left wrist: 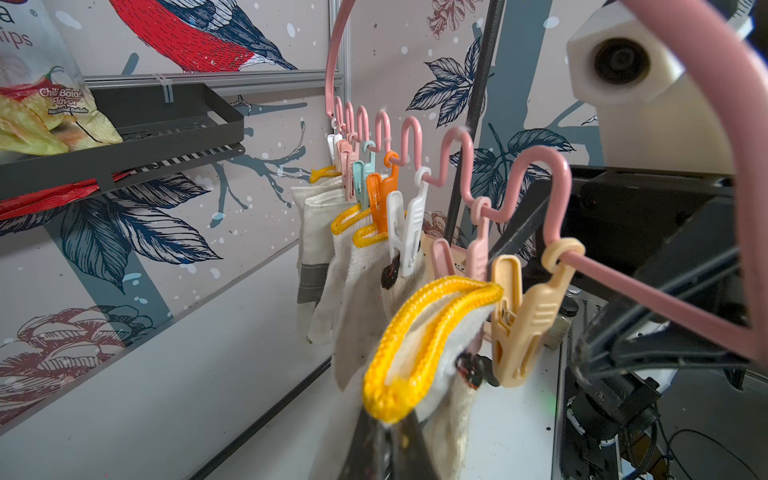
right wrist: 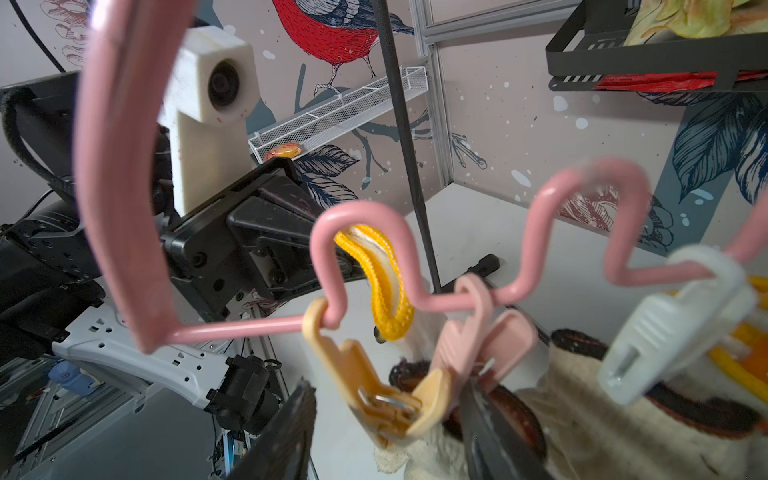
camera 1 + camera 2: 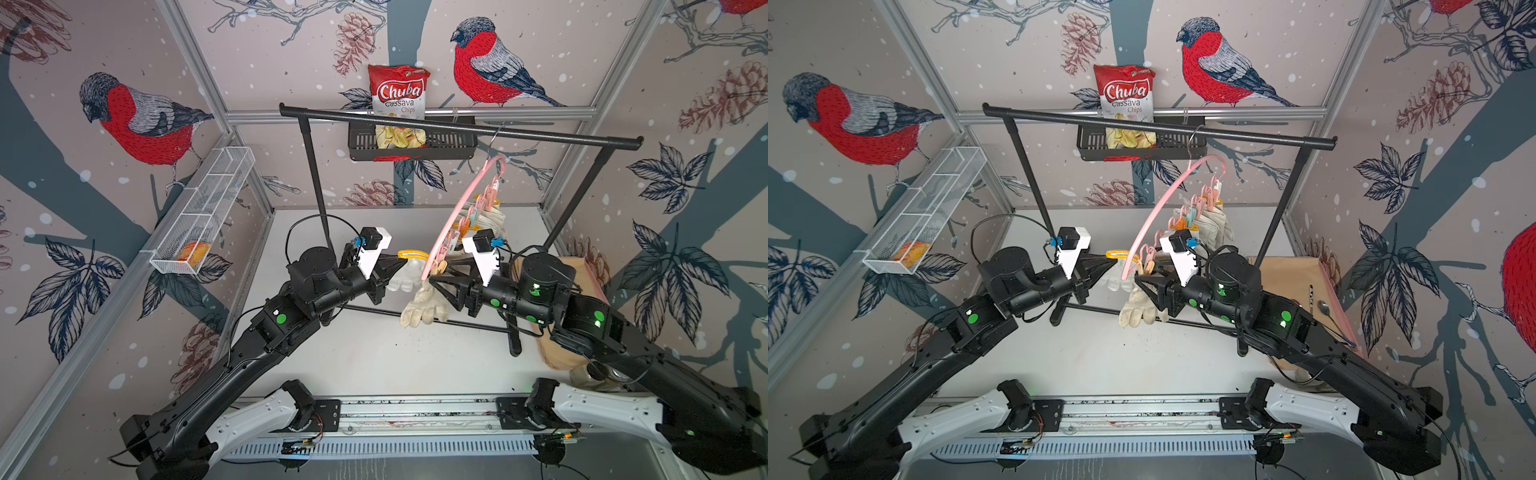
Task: Clip the gloves onto a hanger to dry
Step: Open the clamp at the hanger.
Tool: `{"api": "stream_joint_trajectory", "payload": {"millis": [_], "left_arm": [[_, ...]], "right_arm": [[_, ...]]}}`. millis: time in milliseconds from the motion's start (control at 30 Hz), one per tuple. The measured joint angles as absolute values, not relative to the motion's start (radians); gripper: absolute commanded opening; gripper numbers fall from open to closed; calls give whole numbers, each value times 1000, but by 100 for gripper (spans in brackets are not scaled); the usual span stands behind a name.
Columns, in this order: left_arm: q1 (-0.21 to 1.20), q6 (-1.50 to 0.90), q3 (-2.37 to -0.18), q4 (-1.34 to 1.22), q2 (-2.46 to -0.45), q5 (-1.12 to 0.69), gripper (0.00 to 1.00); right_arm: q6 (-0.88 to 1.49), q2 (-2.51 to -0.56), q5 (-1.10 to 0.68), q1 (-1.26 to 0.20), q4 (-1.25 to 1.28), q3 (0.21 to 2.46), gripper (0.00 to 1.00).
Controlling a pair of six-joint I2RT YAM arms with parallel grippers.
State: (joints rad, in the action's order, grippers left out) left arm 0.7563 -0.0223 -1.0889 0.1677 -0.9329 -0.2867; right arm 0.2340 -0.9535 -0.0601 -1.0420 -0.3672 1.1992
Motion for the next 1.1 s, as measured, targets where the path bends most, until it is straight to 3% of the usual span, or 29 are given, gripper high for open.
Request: {"api": "stream_joint_trajectory", "payload": {"millis": [567, 1100], "left_arm": [[756, -22, -1089, 168, -929, -286, 0], [756, -22, -1088, 168, -926, -286, 0]], "right_arm": [[242, -985, -4, -1089, -345, 1221, 49], [260, -950, 176, -1132, -448, 1269, 51]]}}
